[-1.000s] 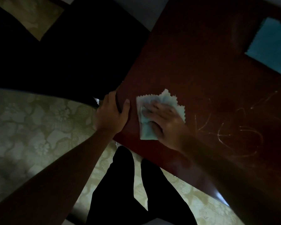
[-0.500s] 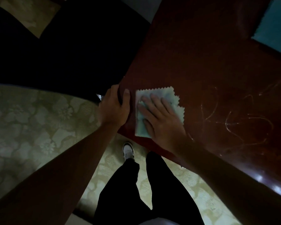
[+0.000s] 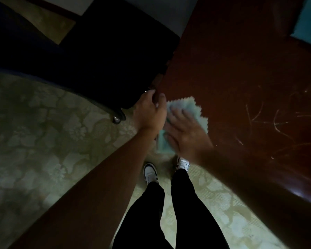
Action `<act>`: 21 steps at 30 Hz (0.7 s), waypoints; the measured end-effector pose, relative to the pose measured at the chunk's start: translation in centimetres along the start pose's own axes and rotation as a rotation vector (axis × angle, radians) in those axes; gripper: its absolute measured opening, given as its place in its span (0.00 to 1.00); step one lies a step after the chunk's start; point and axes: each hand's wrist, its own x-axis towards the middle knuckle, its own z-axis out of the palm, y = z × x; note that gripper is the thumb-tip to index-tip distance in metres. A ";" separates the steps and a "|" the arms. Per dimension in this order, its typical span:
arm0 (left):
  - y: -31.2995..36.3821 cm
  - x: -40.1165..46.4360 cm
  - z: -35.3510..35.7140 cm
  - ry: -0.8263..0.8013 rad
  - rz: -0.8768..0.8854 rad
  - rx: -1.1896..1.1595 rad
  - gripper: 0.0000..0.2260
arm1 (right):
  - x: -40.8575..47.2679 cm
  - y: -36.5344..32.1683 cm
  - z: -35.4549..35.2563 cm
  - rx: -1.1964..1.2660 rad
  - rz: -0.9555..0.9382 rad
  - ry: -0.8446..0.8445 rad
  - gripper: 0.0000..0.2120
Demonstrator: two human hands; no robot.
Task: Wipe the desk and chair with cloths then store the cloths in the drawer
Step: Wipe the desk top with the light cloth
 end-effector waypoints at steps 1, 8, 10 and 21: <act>-0.1 0.0 0.2 -0.006 0.044 0.041 0.24 | 1.5 2.4 -0.4 -0.053 0.027 -0.001 0.21; 0.0 -0.6 0.4 0.037 0.235 0.104 0.25 | 4.0 5.5 -2.2 -0.067 0.357 0.072 0.27; -0.2 -0.7 0.5 0.052 0.315 0.173 0.24 | 0.2 2.3 -1.2 -0.054 0.200 0.039 0.25; 6.9 -2.0 7.1 -0.001 0.580 0.281 0.21 | 1.2 19.6 -6.4 -0.139 0.492 0.059 0.30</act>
